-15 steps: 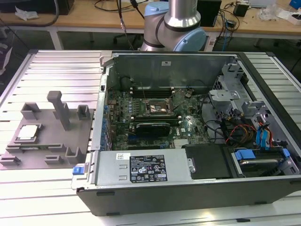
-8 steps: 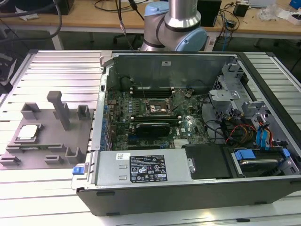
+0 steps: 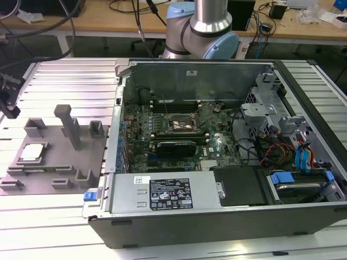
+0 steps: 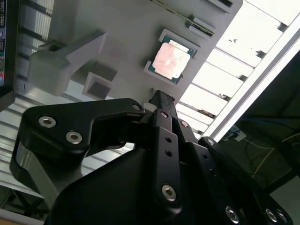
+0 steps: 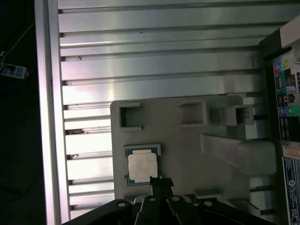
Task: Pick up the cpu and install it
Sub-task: 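Reach for the cpu, then pick up the cpu and move it towards the insertion slot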
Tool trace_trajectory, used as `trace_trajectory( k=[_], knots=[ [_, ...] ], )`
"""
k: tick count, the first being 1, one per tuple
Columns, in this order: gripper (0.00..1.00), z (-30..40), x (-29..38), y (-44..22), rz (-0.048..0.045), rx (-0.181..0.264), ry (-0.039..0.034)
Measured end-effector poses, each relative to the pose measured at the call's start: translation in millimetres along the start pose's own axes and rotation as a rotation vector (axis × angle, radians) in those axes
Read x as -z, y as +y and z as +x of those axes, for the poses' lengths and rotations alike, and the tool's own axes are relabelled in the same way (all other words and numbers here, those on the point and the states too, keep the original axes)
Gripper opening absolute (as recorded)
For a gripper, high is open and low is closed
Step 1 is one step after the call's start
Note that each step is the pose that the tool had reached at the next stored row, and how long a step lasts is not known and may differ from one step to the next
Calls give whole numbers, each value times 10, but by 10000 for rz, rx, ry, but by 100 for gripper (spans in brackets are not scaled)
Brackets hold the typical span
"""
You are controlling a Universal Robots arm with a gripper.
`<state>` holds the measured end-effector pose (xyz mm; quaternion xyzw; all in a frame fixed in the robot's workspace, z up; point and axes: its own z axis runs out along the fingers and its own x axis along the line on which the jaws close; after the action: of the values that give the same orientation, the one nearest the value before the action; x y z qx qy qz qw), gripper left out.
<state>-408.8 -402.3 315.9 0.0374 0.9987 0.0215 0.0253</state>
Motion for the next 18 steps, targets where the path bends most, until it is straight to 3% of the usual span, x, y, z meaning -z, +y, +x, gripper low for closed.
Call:
trace_trajectory(
  k=[5, 18],
  knots=[
    [11, 0, -110, -33, 1, -1, 13],
    [11, 0, -126, -34, 1, -1, 14]
  ],
)
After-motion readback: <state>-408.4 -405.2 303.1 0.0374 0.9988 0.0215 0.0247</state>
